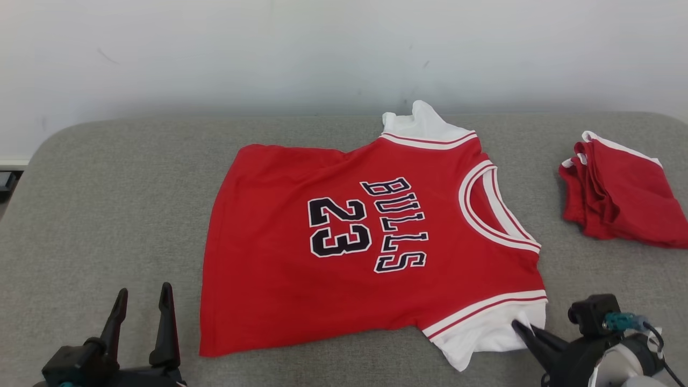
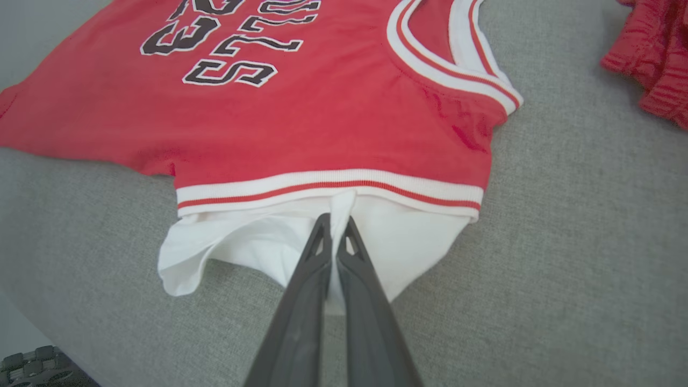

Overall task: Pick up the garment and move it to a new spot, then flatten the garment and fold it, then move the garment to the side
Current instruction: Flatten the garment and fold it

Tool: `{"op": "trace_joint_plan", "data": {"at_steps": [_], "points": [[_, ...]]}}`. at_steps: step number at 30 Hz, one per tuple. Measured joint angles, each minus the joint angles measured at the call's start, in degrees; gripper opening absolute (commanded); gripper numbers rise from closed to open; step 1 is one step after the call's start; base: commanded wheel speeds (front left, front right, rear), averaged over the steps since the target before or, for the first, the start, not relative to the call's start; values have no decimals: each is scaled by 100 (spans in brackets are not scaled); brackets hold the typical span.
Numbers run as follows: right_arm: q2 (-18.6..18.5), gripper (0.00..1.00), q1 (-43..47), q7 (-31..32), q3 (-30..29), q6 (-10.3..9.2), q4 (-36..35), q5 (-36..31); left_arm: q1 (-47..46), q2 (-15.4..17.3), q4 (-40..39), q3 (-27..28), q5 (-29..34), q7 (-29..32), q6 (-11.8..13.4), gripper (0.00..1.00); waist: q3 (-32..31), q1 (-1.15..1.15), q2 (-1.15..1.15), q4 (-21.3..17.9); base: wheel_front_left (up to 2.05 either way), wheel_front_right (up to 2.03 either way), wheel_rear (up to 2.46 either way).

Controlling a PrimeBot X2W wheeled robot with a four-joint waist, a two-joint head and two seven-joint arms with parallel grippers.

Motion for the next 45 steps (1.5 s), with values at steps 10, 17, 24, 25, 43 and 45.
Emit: {"op": "trace_joint_plan", "data": {"at_steps": [10, 17, 24, 25, 43, 45], "points": [[-229, 100, 483, 258, 174, 23, -153, 94, 69, -89, -197, 186, 166, 160, 0, 100, 53, 0, 0, -205, 0, 0, 0], [-397, 100, 625, 220, -240, -7, -584, 506, 71, -168, -341, 244, 252, 280, 0, 100, 67, 0, 0, -294, 0, 0, 0], [-381, 100, 652, 293, -286, -308, -719, 526, 71, -169, -332, 241, 255, 491, 0, 100, 97, 0, 0, -321, 0, 0, 0], [-381, 100, 659, 346, -249, -359, -714, 479, 70, -167, -297, 204, 255, 559, 0, 100, 106, 0, 0, -320, 0, 0, 0], [-156, 100, 555, 1158, 55, -936, -708, 375, 35, -134, 969, -214, 63, 1833, -347, 100, 385, 1, 0, -360, 0, 0, 0], [-125, 100, 536, 1224, 65, -946, -706, 374, -24, -174, 1076, -216, 40, 1897, -360, 100, 407, 0, 0, -368, 0, 0, 0]]}}
